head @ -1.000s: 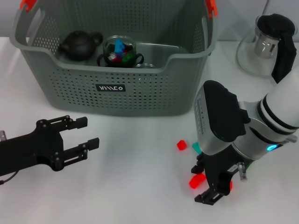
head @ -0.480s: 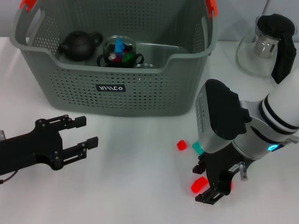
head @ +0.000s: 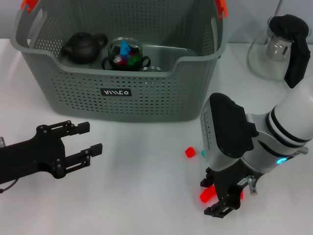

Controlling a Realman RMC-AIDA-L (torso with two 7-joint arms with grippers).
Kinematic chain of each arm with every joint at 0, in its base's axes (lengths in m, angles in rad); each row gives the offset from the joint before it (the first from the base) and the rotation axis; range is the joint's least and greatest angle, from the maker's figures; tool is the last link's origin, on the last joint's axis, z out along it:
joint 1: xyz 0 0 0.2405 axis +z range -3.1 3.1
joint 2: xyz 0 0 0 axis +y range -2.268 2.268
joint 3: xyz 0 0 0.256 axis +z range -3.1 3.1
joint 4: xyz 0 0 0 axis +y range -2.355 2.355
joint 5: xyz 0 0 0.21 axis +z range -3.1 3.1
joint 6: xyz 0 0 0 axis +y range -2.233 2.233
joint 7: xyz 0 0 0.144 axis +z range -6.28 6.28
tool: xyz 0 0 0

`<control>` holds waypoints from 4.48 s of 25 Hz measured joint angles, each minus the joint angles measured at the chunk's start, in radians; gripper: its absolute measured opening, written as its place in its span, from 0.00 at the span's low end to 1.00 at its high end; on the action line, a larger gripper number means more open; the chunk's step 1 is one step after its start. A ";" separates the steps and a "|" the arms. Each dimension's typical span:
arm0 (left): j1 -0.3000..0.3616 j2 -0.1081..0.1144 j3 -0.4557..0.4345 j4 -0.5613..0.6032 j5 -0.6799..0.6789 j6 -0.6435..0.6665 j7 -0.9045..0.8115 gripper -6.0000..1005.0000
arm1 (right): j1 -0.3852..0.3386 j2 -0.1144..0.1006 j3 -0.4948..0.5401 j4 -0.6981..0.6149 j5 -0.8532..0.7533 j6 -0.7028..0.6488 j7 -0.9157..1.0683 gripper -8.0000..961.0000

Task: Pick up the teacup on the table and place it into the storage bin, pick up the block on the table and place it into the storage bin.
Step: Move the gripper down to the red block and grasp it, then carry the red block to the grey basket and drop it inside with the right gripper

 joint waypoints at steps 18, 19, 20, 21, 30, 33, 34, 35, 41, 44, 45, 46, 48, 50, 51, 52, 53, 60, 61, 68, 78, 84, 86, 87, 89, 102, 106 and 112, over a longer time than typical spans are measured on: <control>-0.001 0.000 0.000 -0.002 0.000 0.000 0.000 0.61 | 0.010 -0.006 0.040 -0.003 -0.003 -0.014 0.033 0.21; -0.001 0.000 0.000 -0.002 0.000 0.000 0.000 0.61 | 0.010 -0.006 0.046 -0.004 -0.003 -0.018 0.033 0.21; -0.001 0.000 0.000 -0.002 -0.001 0.000 0.000 0.61 | 0.010 -0.006 0.053 -0.006 -0.003 -0.022 0.034 0.21; -0.001 0.000 0.000 -0.002 -0.001 0.000 0.000 0.61 | 0.010 -0.006 0.062 -0.009 -0.002 -0.027 0.034 0.21; -0.002 0.001 -0.015 -0.002 -0.001 -0.001 0.000 0.61 | -0.009 -0.012 0.445 -0.102 0.159 -0.272 -0.123 0.21; -0.004 0.002 -0.015 -0.002 -0.002 -0.001 0.000 0.61 | -0.011 -0.017 0.655 -0.099 0.278 -0.376 -0.212 0.21; -0.004 0.002 -0.015 -0.002 -0.002 -0.002 0.000 0.61 | -0.014 -0.018 0.715 -0.094 0.318 -0.403 -0.238 0.21; -0.004 0.002 -0.015 -0.002 -0.002 -0.004 0.000 0.61 | -0.021 -0.018 0.759 -0.088 0.359 -0.420 -0.259 0.21; -0.008 0.002 -0.015 -0.003 -0.002 -0.019 0.000 0.61 | -0.083 -0.014 0.881 -0.062 0.637 -0.434 -0.333 0.21; -0.011 0.002 -0.015 -0.004 -0.002 -0.026 0.000 0.61 | -0.099 -0.011 0.893 -0.053 0.773 -0.362 -0.326 0.21; -0.013 0.002 -0.015 -0.004 -0.002 -0.026 0.000 0.61 | -0.100 -0.010 0.891 -0.052 0.812 -0.314 -0.311 0.21; -0.014 0.001 -0.015 -0.005 -0.002 -0.026 0.000 0.61 | -0.098 -0.010 0.886 -0.052 0.834 -0.268 -0.290 0.21; -0.016 0.001 -0.015 -0.005 -0.003 -0.026 0.000 0.61 | -0.081 -0.014 0.867 -0.059 0.858 -0.158 -0.228 0.21; -0.016 0.001 -0.015 -0.005 -0.003 -0.026 0.000 0.61 | -0.044 -0.025 0.843 -0.074 0.838 -0.077 -0.157 0.21; -0.016 0.001 -0.015 -0.005 -0.003 -0.026 0.000 0.61 | -0.019 -0.030 0.832 -0.083 0.814 -0.047 -0.127 0.21; -0.016 0.002 -0.016 -0.005 -0.003 -0.026 0.000 0.61 | 0.004 -0.033 0.824 -0.093 0.786 -0.022 -0.101 0.21; -0.015 0.001 -0.016 -0.005 -0.003 -0.027 0.000 0.61 | 0.028 -0.035 0.817 -0.104 0.757 0.003 -0.073 0.21; -0.015 0.001 -0.028 -0.005 -0.003 -0.028 -0.002 0.61 | 0.276 -0.023 0.768 -0.171 0.299 0.144 0.258 0.21; -0.015 0.001 -0.028 -0.005 -0.003 -0.030 -0.001 0.61 | 0.311 -0.014 0.760 -0.171 0.222 0.153 0.288 0.21; -0.017 0.001 -0.029 -0.005 -0.003 -0.039 -0.001 0.61 | 0.438 -0.001 0.573 -0.053 -0.070 0.360 0.438 0.21; -0.011 -0.001 -0.029 -0.005 -0.003 -0.040 -0.002 0.61 | 0.599 -0.006 0.411 0.392 -0.123 0.665 0.442 0.21; -0.008 -0.002 -0.029 -0.015 -0.003 -0.041 -0.001 0.61 | 0.627 0.000 0.387 0.482 -0.116 0.743 0.442 0.21; -0.007 -0.002 -0.029 -0.016 -0.003 -0.046 -0.001 0.61 | 0.640 0.001 0.384 0.522 -0.113 0.766 0.442 0.21; -0.006 -0.002 -0.029 -0.016 -0.003 -0.047 -0.001 0.61 | 0.647 0.002 0.380 0.546 -0.111 0.781 0.442 0.21; -0.005 -0.002 -0.029 -0.017 -0.003 -0.049 -0.001 0.61 | 0.653 0.003 0.367 0.576 -0.101 0.803 0.442 0.22; -0.007 0.000 -0.029 -0.028 -0.003 -0.055 0.000 0.61 | 0.637 0.005 0.210 0.658 0.178 0.934 0.329 0.23; -0.006 0.000 -0.029 -0.028 -0.003 -0.055 0.000 0.61 | 0.634 0.005 0.203 0.665 0.229 0.941 0.298 0.24; -0.005 0.000 -0.029 -0.028 -0.003 -0.055 0.000 0.61 | 0.628 0.006 0.190 0.674 0.236 0.947 0.292 0.25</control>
